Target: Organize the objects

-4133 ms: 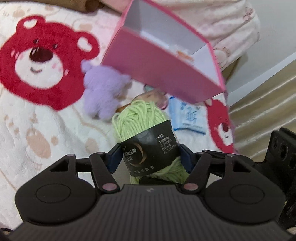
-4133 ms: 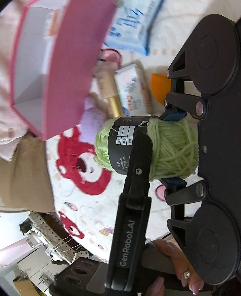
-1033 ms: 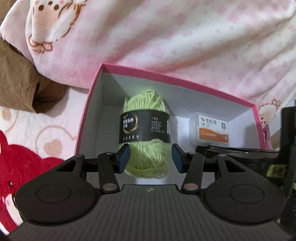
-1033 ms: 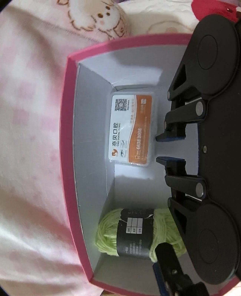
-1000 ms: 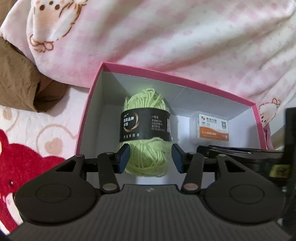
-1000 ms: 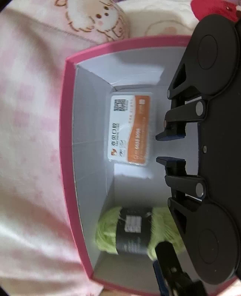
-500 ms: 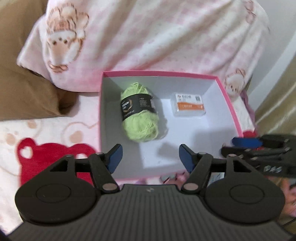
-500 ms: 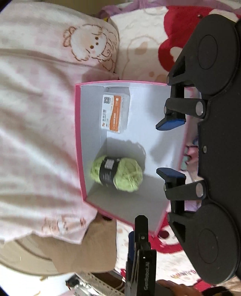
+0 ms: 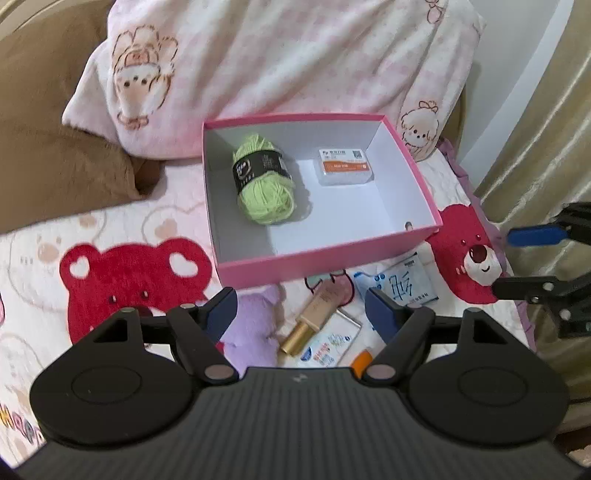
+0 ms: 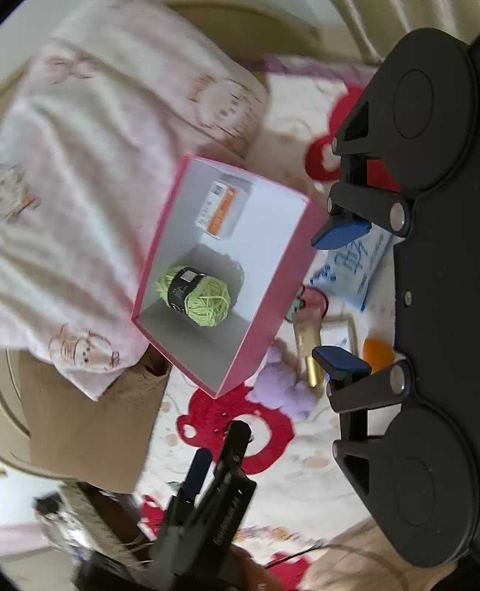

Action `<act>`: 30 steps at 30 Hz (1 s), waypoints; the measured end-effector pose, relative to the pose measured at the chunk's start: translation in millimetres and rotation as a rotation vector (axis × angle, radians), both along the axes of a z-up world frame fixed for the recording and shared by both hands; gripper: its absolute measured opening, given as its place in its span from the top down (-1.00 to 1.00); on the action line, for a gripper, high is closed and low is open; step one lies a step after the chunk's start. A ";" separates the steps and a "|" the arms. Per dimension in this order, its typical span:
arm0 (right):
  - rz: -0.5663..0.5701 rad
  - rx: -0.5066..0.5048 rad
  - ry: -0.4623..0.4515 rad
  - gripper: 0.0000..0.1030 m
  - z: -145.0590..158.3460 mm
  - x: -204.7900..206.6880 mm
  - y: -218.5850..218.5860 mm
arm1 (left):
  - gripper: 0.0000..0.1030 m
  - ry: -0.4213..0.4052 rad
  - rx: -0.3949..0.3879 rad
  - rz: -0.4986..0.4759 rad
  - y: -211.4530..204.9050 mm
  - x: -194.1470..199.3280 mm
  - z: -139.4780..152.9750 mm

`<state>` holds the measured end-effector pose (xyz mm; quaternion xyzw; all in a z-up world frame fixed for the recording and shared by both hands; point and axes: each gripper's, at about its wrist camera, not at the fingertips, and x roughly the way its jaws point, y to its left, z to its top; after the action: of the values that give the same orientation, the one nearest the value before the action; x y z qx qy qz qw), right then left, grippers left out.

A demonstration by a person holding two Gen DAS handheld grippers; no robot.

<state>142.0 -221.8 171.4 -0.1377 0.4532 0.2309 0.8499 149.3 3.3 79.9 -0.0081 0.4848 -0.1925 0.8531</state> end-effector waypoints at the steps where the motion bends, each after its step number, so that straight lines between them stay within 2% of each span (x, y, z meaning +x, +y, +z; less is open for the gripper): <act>1: 0.018 -0.012 -0.015 -0.26 1.4 -4.5 2.2 | -0.47 0.002 -0.006 -0.003 -0.9 -4.6 -2.4; 6: 0.097 0.048 -0.045 -0.32 2.5 -26.0 3.6 | -0.47 0.009 -0.048 0.024 -5.8 -26.7 -24.5; 10: 0.129 0.095 -0.059 -0.35 -14.7 -39.5 9.2 | -0.47 0.063 -0.097 0.034 -13.2 -35.1 -52.5; 13: 0.149 0.107 -0.064 -0.37 -33.1 -46.8 16.2 | -0.47 0.076 -0.094 0.028 -18.9 -40.3 -71.4; 15: 0.156 0.094 -0.066 -0.42 -46.2 -49.0 20.8 | -0.47 0.071 -0.105 0.036 -18.0 -43.8 -81.4; 19: 0.173 0.046 -0.093 -0.73 -69.4 -50.3 27.7 | -0.47 0.079 -0.144 0.078 -8.2 -45.9 -103.1; 21: 0.183 0.021 -0.088 -0.73 -82.0 -46.9 30.3 | -0.49 0.086 -0.158 0.099 -4.4 -46.4 -112.3; 25: 0.208 0.014 -0.055 -0.73 -106.7 -37.9 35.2 | -0.72 0.082 -0.165 0.131 -0.7 -47.5 -129.7; 30: 0.268 0.000 -0.031 -0.73 -136.7 -32.6 44.5 | -0.72 0.119 -0.209 0.190 3.7 -44.6 -154.9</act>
<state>109.4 -177.4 34.7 -0.2005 0.4176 0.3405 0.8182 104.7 7.0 -75.1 -0.1543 0.5091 -0.1593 0.8317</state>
